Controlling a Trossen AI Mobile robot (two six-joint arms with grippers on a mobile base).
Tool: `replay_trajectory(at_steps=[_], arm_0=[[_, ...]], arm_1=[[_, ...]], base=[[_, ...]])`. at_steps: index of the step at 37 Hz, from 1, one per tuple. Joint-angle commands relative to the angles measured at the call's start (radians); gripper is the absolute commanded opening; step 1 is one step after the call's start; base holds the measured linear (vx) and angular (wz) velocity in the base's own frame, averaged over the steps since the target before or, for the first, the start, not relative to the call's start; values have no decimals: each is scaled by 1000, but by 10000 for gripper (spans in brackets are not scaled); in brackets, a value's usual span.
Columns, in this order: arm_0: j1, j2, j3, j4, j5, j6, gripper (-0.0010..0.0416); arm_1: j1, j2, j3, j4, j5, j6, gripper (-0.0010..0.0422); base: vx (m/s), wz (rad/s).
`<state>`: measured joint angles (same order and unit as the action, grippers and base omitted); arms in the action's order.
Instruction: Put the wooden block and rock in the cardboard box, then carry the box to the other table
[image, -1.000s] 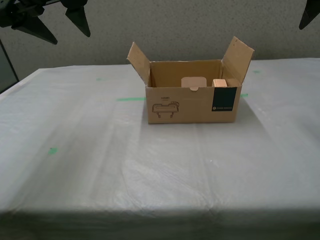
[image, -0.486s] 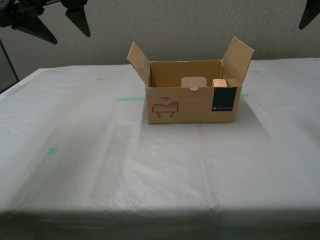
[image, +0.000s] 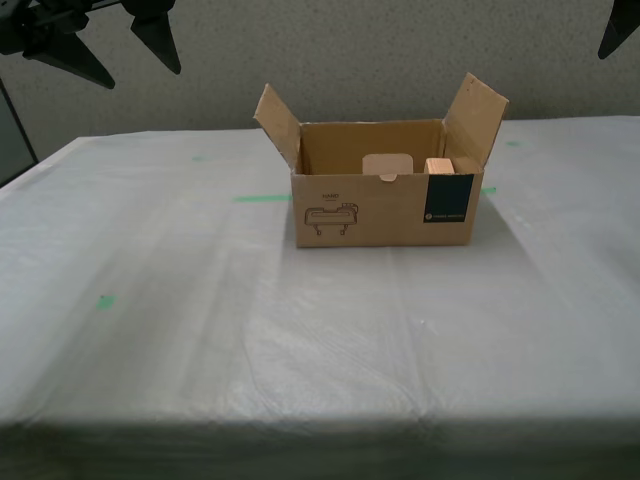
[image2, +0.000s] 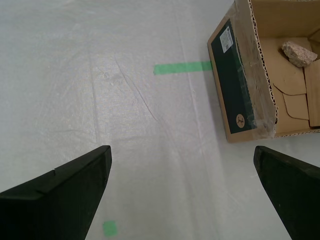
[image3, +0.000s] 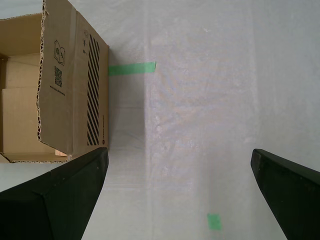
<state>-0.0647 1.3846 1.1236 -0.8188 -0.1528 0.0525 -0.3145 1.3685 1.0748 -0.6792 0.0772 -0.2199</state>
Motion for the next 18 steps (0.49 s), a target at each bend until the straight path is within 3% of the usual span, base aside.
replay_trajectory(at_steps=[1, 18], arm_0=[[1, 0, 0, 1, 1, -1, 398], [1, 0, 0, 1, 1, -1, 398]], arm_1=[[0, 0, 0, 0, 2, 3, 389], [0, 0, 0, 0, 2, 3, 389]], base=[[0, 0], [0, 0]])
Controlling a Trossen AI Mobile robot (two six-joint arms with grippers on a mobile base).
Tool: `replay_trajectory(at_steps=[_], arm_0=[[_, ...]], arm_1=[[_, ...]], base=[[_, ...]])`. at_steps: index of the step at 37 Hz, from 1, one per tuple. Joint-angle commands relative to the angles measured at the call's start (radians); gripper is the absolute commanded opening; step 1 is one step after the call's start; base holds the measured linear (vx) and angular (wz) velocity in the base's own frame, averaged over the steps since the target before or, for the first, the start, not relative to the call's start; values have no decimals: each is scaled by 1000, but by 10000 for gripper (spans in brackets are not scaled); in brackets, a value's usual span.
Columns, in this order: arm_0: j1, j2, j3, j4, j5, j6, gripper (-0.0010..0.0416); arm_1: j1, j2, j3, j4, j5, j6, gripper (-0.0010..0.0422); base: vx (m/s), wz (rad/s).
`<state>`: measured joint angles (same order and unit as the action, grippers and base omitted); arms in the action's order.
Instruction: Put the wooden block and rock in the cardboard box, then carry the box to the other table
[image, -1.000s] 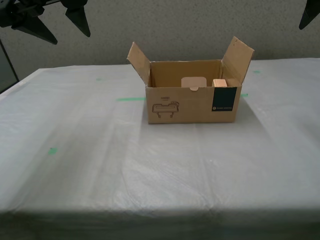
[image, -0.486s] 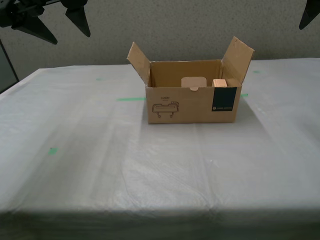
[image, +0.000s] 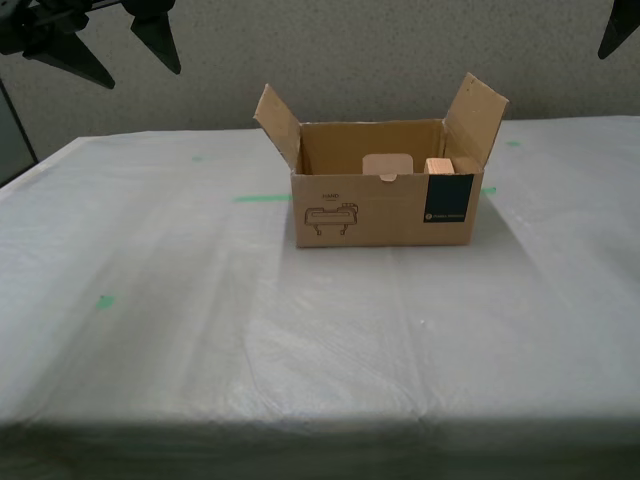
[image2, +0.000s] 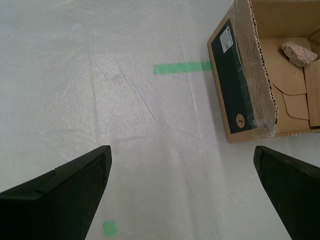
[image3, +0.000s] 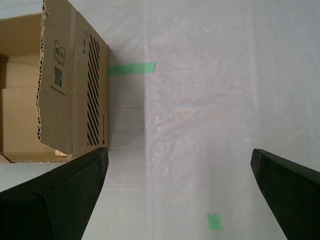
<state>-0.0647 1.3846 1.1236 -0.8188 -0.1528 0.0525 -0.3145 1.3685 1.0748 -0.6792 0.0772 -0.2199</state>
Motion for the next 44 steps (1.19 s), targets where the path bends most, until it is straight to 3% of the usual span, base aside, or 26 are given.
replay_trajectory(at_steps=[1, 44], arm_0=[[1, 0, 0, 1, 1, -1, 399], [1, 0, 0, 1, 1, -1, 399]], arm_1=[[0, 0, 0, 0, 2, 3, 389], [0, 0, 0, 0, 2, 3, 389]], base=[[0, 0], [0, 0]])
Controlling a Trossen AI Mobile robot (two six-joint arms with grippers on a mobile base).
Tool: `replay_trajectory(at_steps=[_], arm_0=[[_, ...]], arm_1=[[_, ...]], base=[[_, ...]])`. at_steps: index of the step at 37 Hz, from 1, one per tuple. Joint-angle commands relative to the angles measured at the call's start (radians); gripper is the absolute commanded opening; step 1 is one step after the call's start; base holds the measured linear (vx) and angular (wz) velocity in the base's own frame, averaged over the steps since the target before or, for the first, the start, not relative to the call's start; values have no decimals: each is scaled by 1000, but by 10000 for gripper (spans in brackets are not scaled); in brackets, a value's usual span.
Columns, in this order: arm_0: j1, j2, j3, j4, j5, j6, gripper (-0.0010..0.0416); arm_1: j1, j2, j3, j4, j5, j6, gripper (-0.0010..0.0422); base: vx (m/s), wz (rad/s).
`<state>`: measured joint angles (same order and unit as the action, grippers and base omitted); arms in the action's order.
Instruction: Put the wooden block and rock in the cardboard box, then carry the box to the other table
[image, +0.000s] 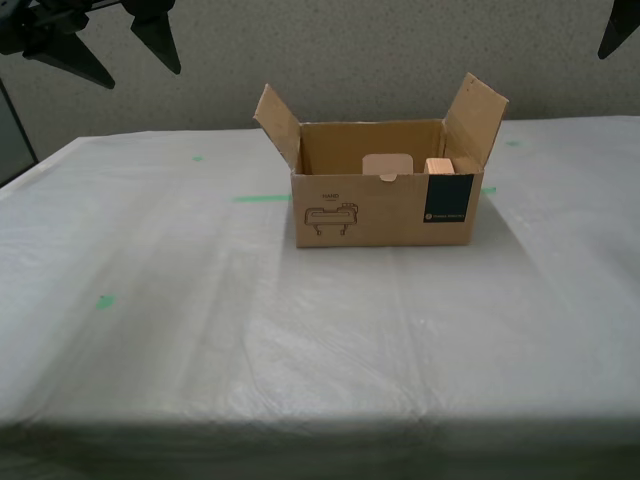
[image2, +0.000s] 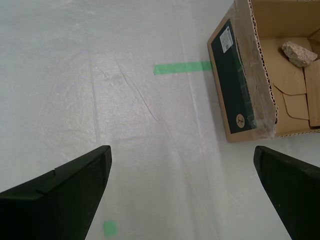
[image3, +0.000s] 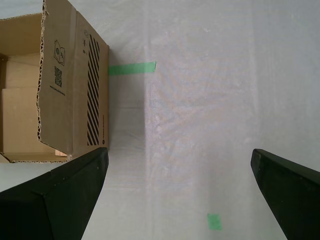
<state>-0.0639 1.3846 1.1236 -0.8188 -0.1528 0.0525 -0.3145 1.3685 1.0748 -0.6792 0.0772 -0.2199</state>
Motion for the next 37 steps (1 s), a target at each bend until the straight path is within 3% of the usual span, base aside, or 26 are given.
replay_trajectory(at_steps=[1, 37], arm_0=[[0, 0, 0, 1, 1, -1, 398], [0, 0, 0, 1, 1, -1, 399]], arm_1=[[0, 0, 0, 0, 2, 3, 389], [0, 0, 0, 0, 2, 3, 389]], base=[[0, 0], [0, 0]])
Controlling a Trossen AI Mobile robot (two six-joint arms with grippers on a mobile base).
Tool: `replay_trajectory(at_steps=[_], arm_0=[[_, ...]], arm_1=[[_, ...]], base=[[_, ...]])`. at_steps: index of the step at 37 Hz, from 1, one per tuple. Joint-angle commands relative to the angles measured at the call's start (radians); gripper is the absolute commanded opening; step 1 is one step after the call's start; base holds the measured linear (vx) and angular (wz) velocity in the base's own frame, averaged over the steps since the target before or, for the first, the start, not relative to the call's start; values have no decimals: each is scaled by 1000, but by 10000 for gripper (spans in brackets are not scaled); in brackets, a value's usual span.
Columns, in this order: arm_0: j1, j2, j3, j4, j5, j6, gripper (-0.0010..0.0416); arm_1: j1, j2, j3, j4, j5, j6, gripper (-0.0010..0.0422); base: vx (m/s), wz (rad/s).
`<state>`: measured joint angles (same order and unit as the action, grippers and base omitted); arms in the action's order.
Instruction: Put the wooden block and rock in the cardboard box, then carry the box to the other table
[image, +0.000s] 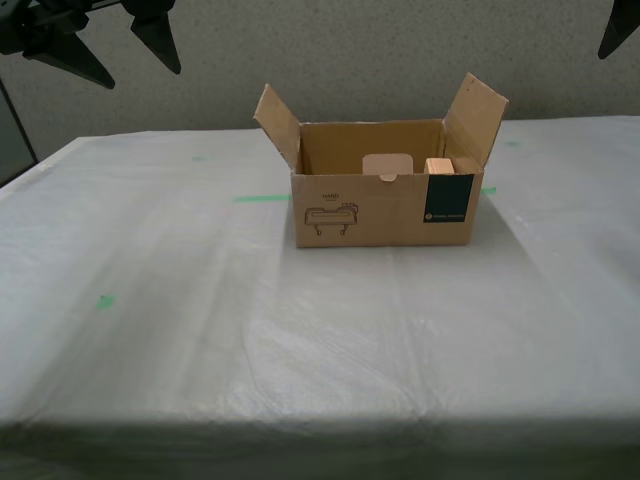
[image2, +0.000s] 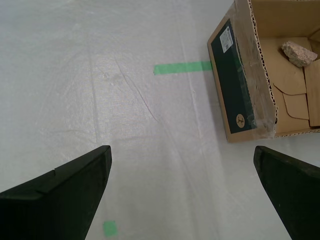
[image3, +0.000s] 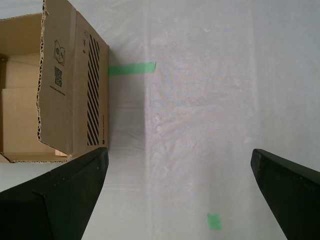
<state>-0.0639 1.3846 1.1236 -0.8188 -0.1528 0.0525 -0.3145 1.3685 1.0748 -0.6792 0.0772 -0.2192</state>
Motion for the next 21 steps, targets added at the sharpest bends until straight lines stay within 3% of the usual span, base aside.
replay_trajectory(at_steps=[1, 21], arm_0=[[0, 0, 0, 1, 1, -1, 399], [0, 0, 0, 1, 1, -1, 399]], arm_1=[[0, 0, 0, 0, 2, 3, 389], [0, 0, 0, 0, 2, 3, 389]], base=[[0, 0], [0, 0]])
